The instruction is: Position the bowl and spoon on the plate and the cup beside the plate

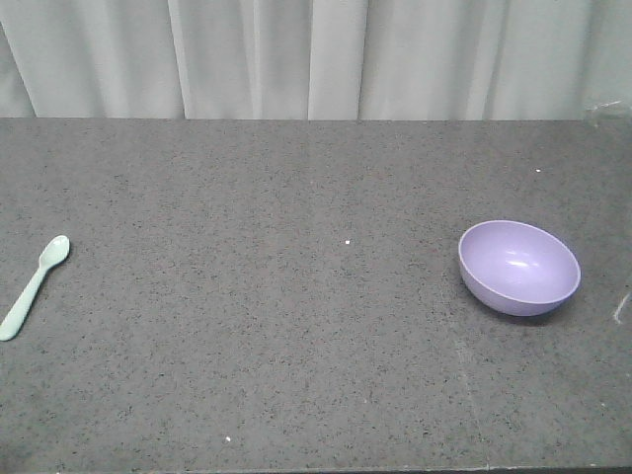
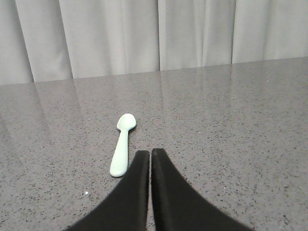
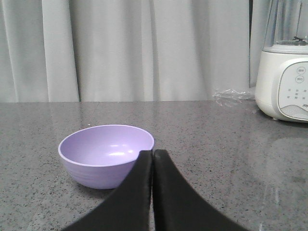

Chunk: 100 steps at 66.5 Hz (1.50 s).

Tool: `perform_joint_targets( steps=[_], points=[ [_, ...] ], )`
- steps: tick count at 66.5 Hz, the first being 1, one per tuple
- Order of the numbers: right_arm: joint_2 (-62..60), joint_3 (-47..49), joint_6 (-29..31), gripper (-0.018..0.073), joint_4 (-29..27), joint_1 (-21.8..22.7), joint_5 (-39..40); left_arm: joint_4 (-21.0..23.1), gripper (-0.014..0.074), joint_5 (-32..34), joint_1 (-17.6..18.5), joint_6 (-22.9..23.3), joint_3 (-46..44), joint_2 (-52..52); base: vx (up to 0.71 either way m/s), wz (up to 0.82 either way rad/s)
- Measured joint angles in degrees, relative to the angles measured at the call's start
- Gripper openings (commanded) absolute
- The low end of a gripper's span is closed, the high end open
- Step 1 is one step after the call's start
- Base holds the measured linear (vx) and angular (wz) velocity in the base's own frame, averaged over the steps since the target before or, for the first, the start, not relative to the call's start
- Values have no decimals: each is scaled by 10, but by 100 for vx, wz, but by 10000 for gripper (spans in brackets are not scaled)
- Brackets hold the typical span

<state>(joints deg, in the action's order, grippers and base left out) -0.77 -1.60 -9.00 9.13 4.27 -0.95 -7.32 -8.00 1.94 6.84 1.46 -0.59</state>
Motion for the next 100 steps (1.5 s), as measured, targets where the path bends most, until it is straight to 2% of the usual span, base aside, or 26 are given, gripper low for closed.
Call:
perform_joint_targets(
  steps=[100],
  points=[
    [0, 0, 0, -6, 0, 0, 0, 0, -6, 0, 0, 0, 0, 0, 0, 0]
  ],
)
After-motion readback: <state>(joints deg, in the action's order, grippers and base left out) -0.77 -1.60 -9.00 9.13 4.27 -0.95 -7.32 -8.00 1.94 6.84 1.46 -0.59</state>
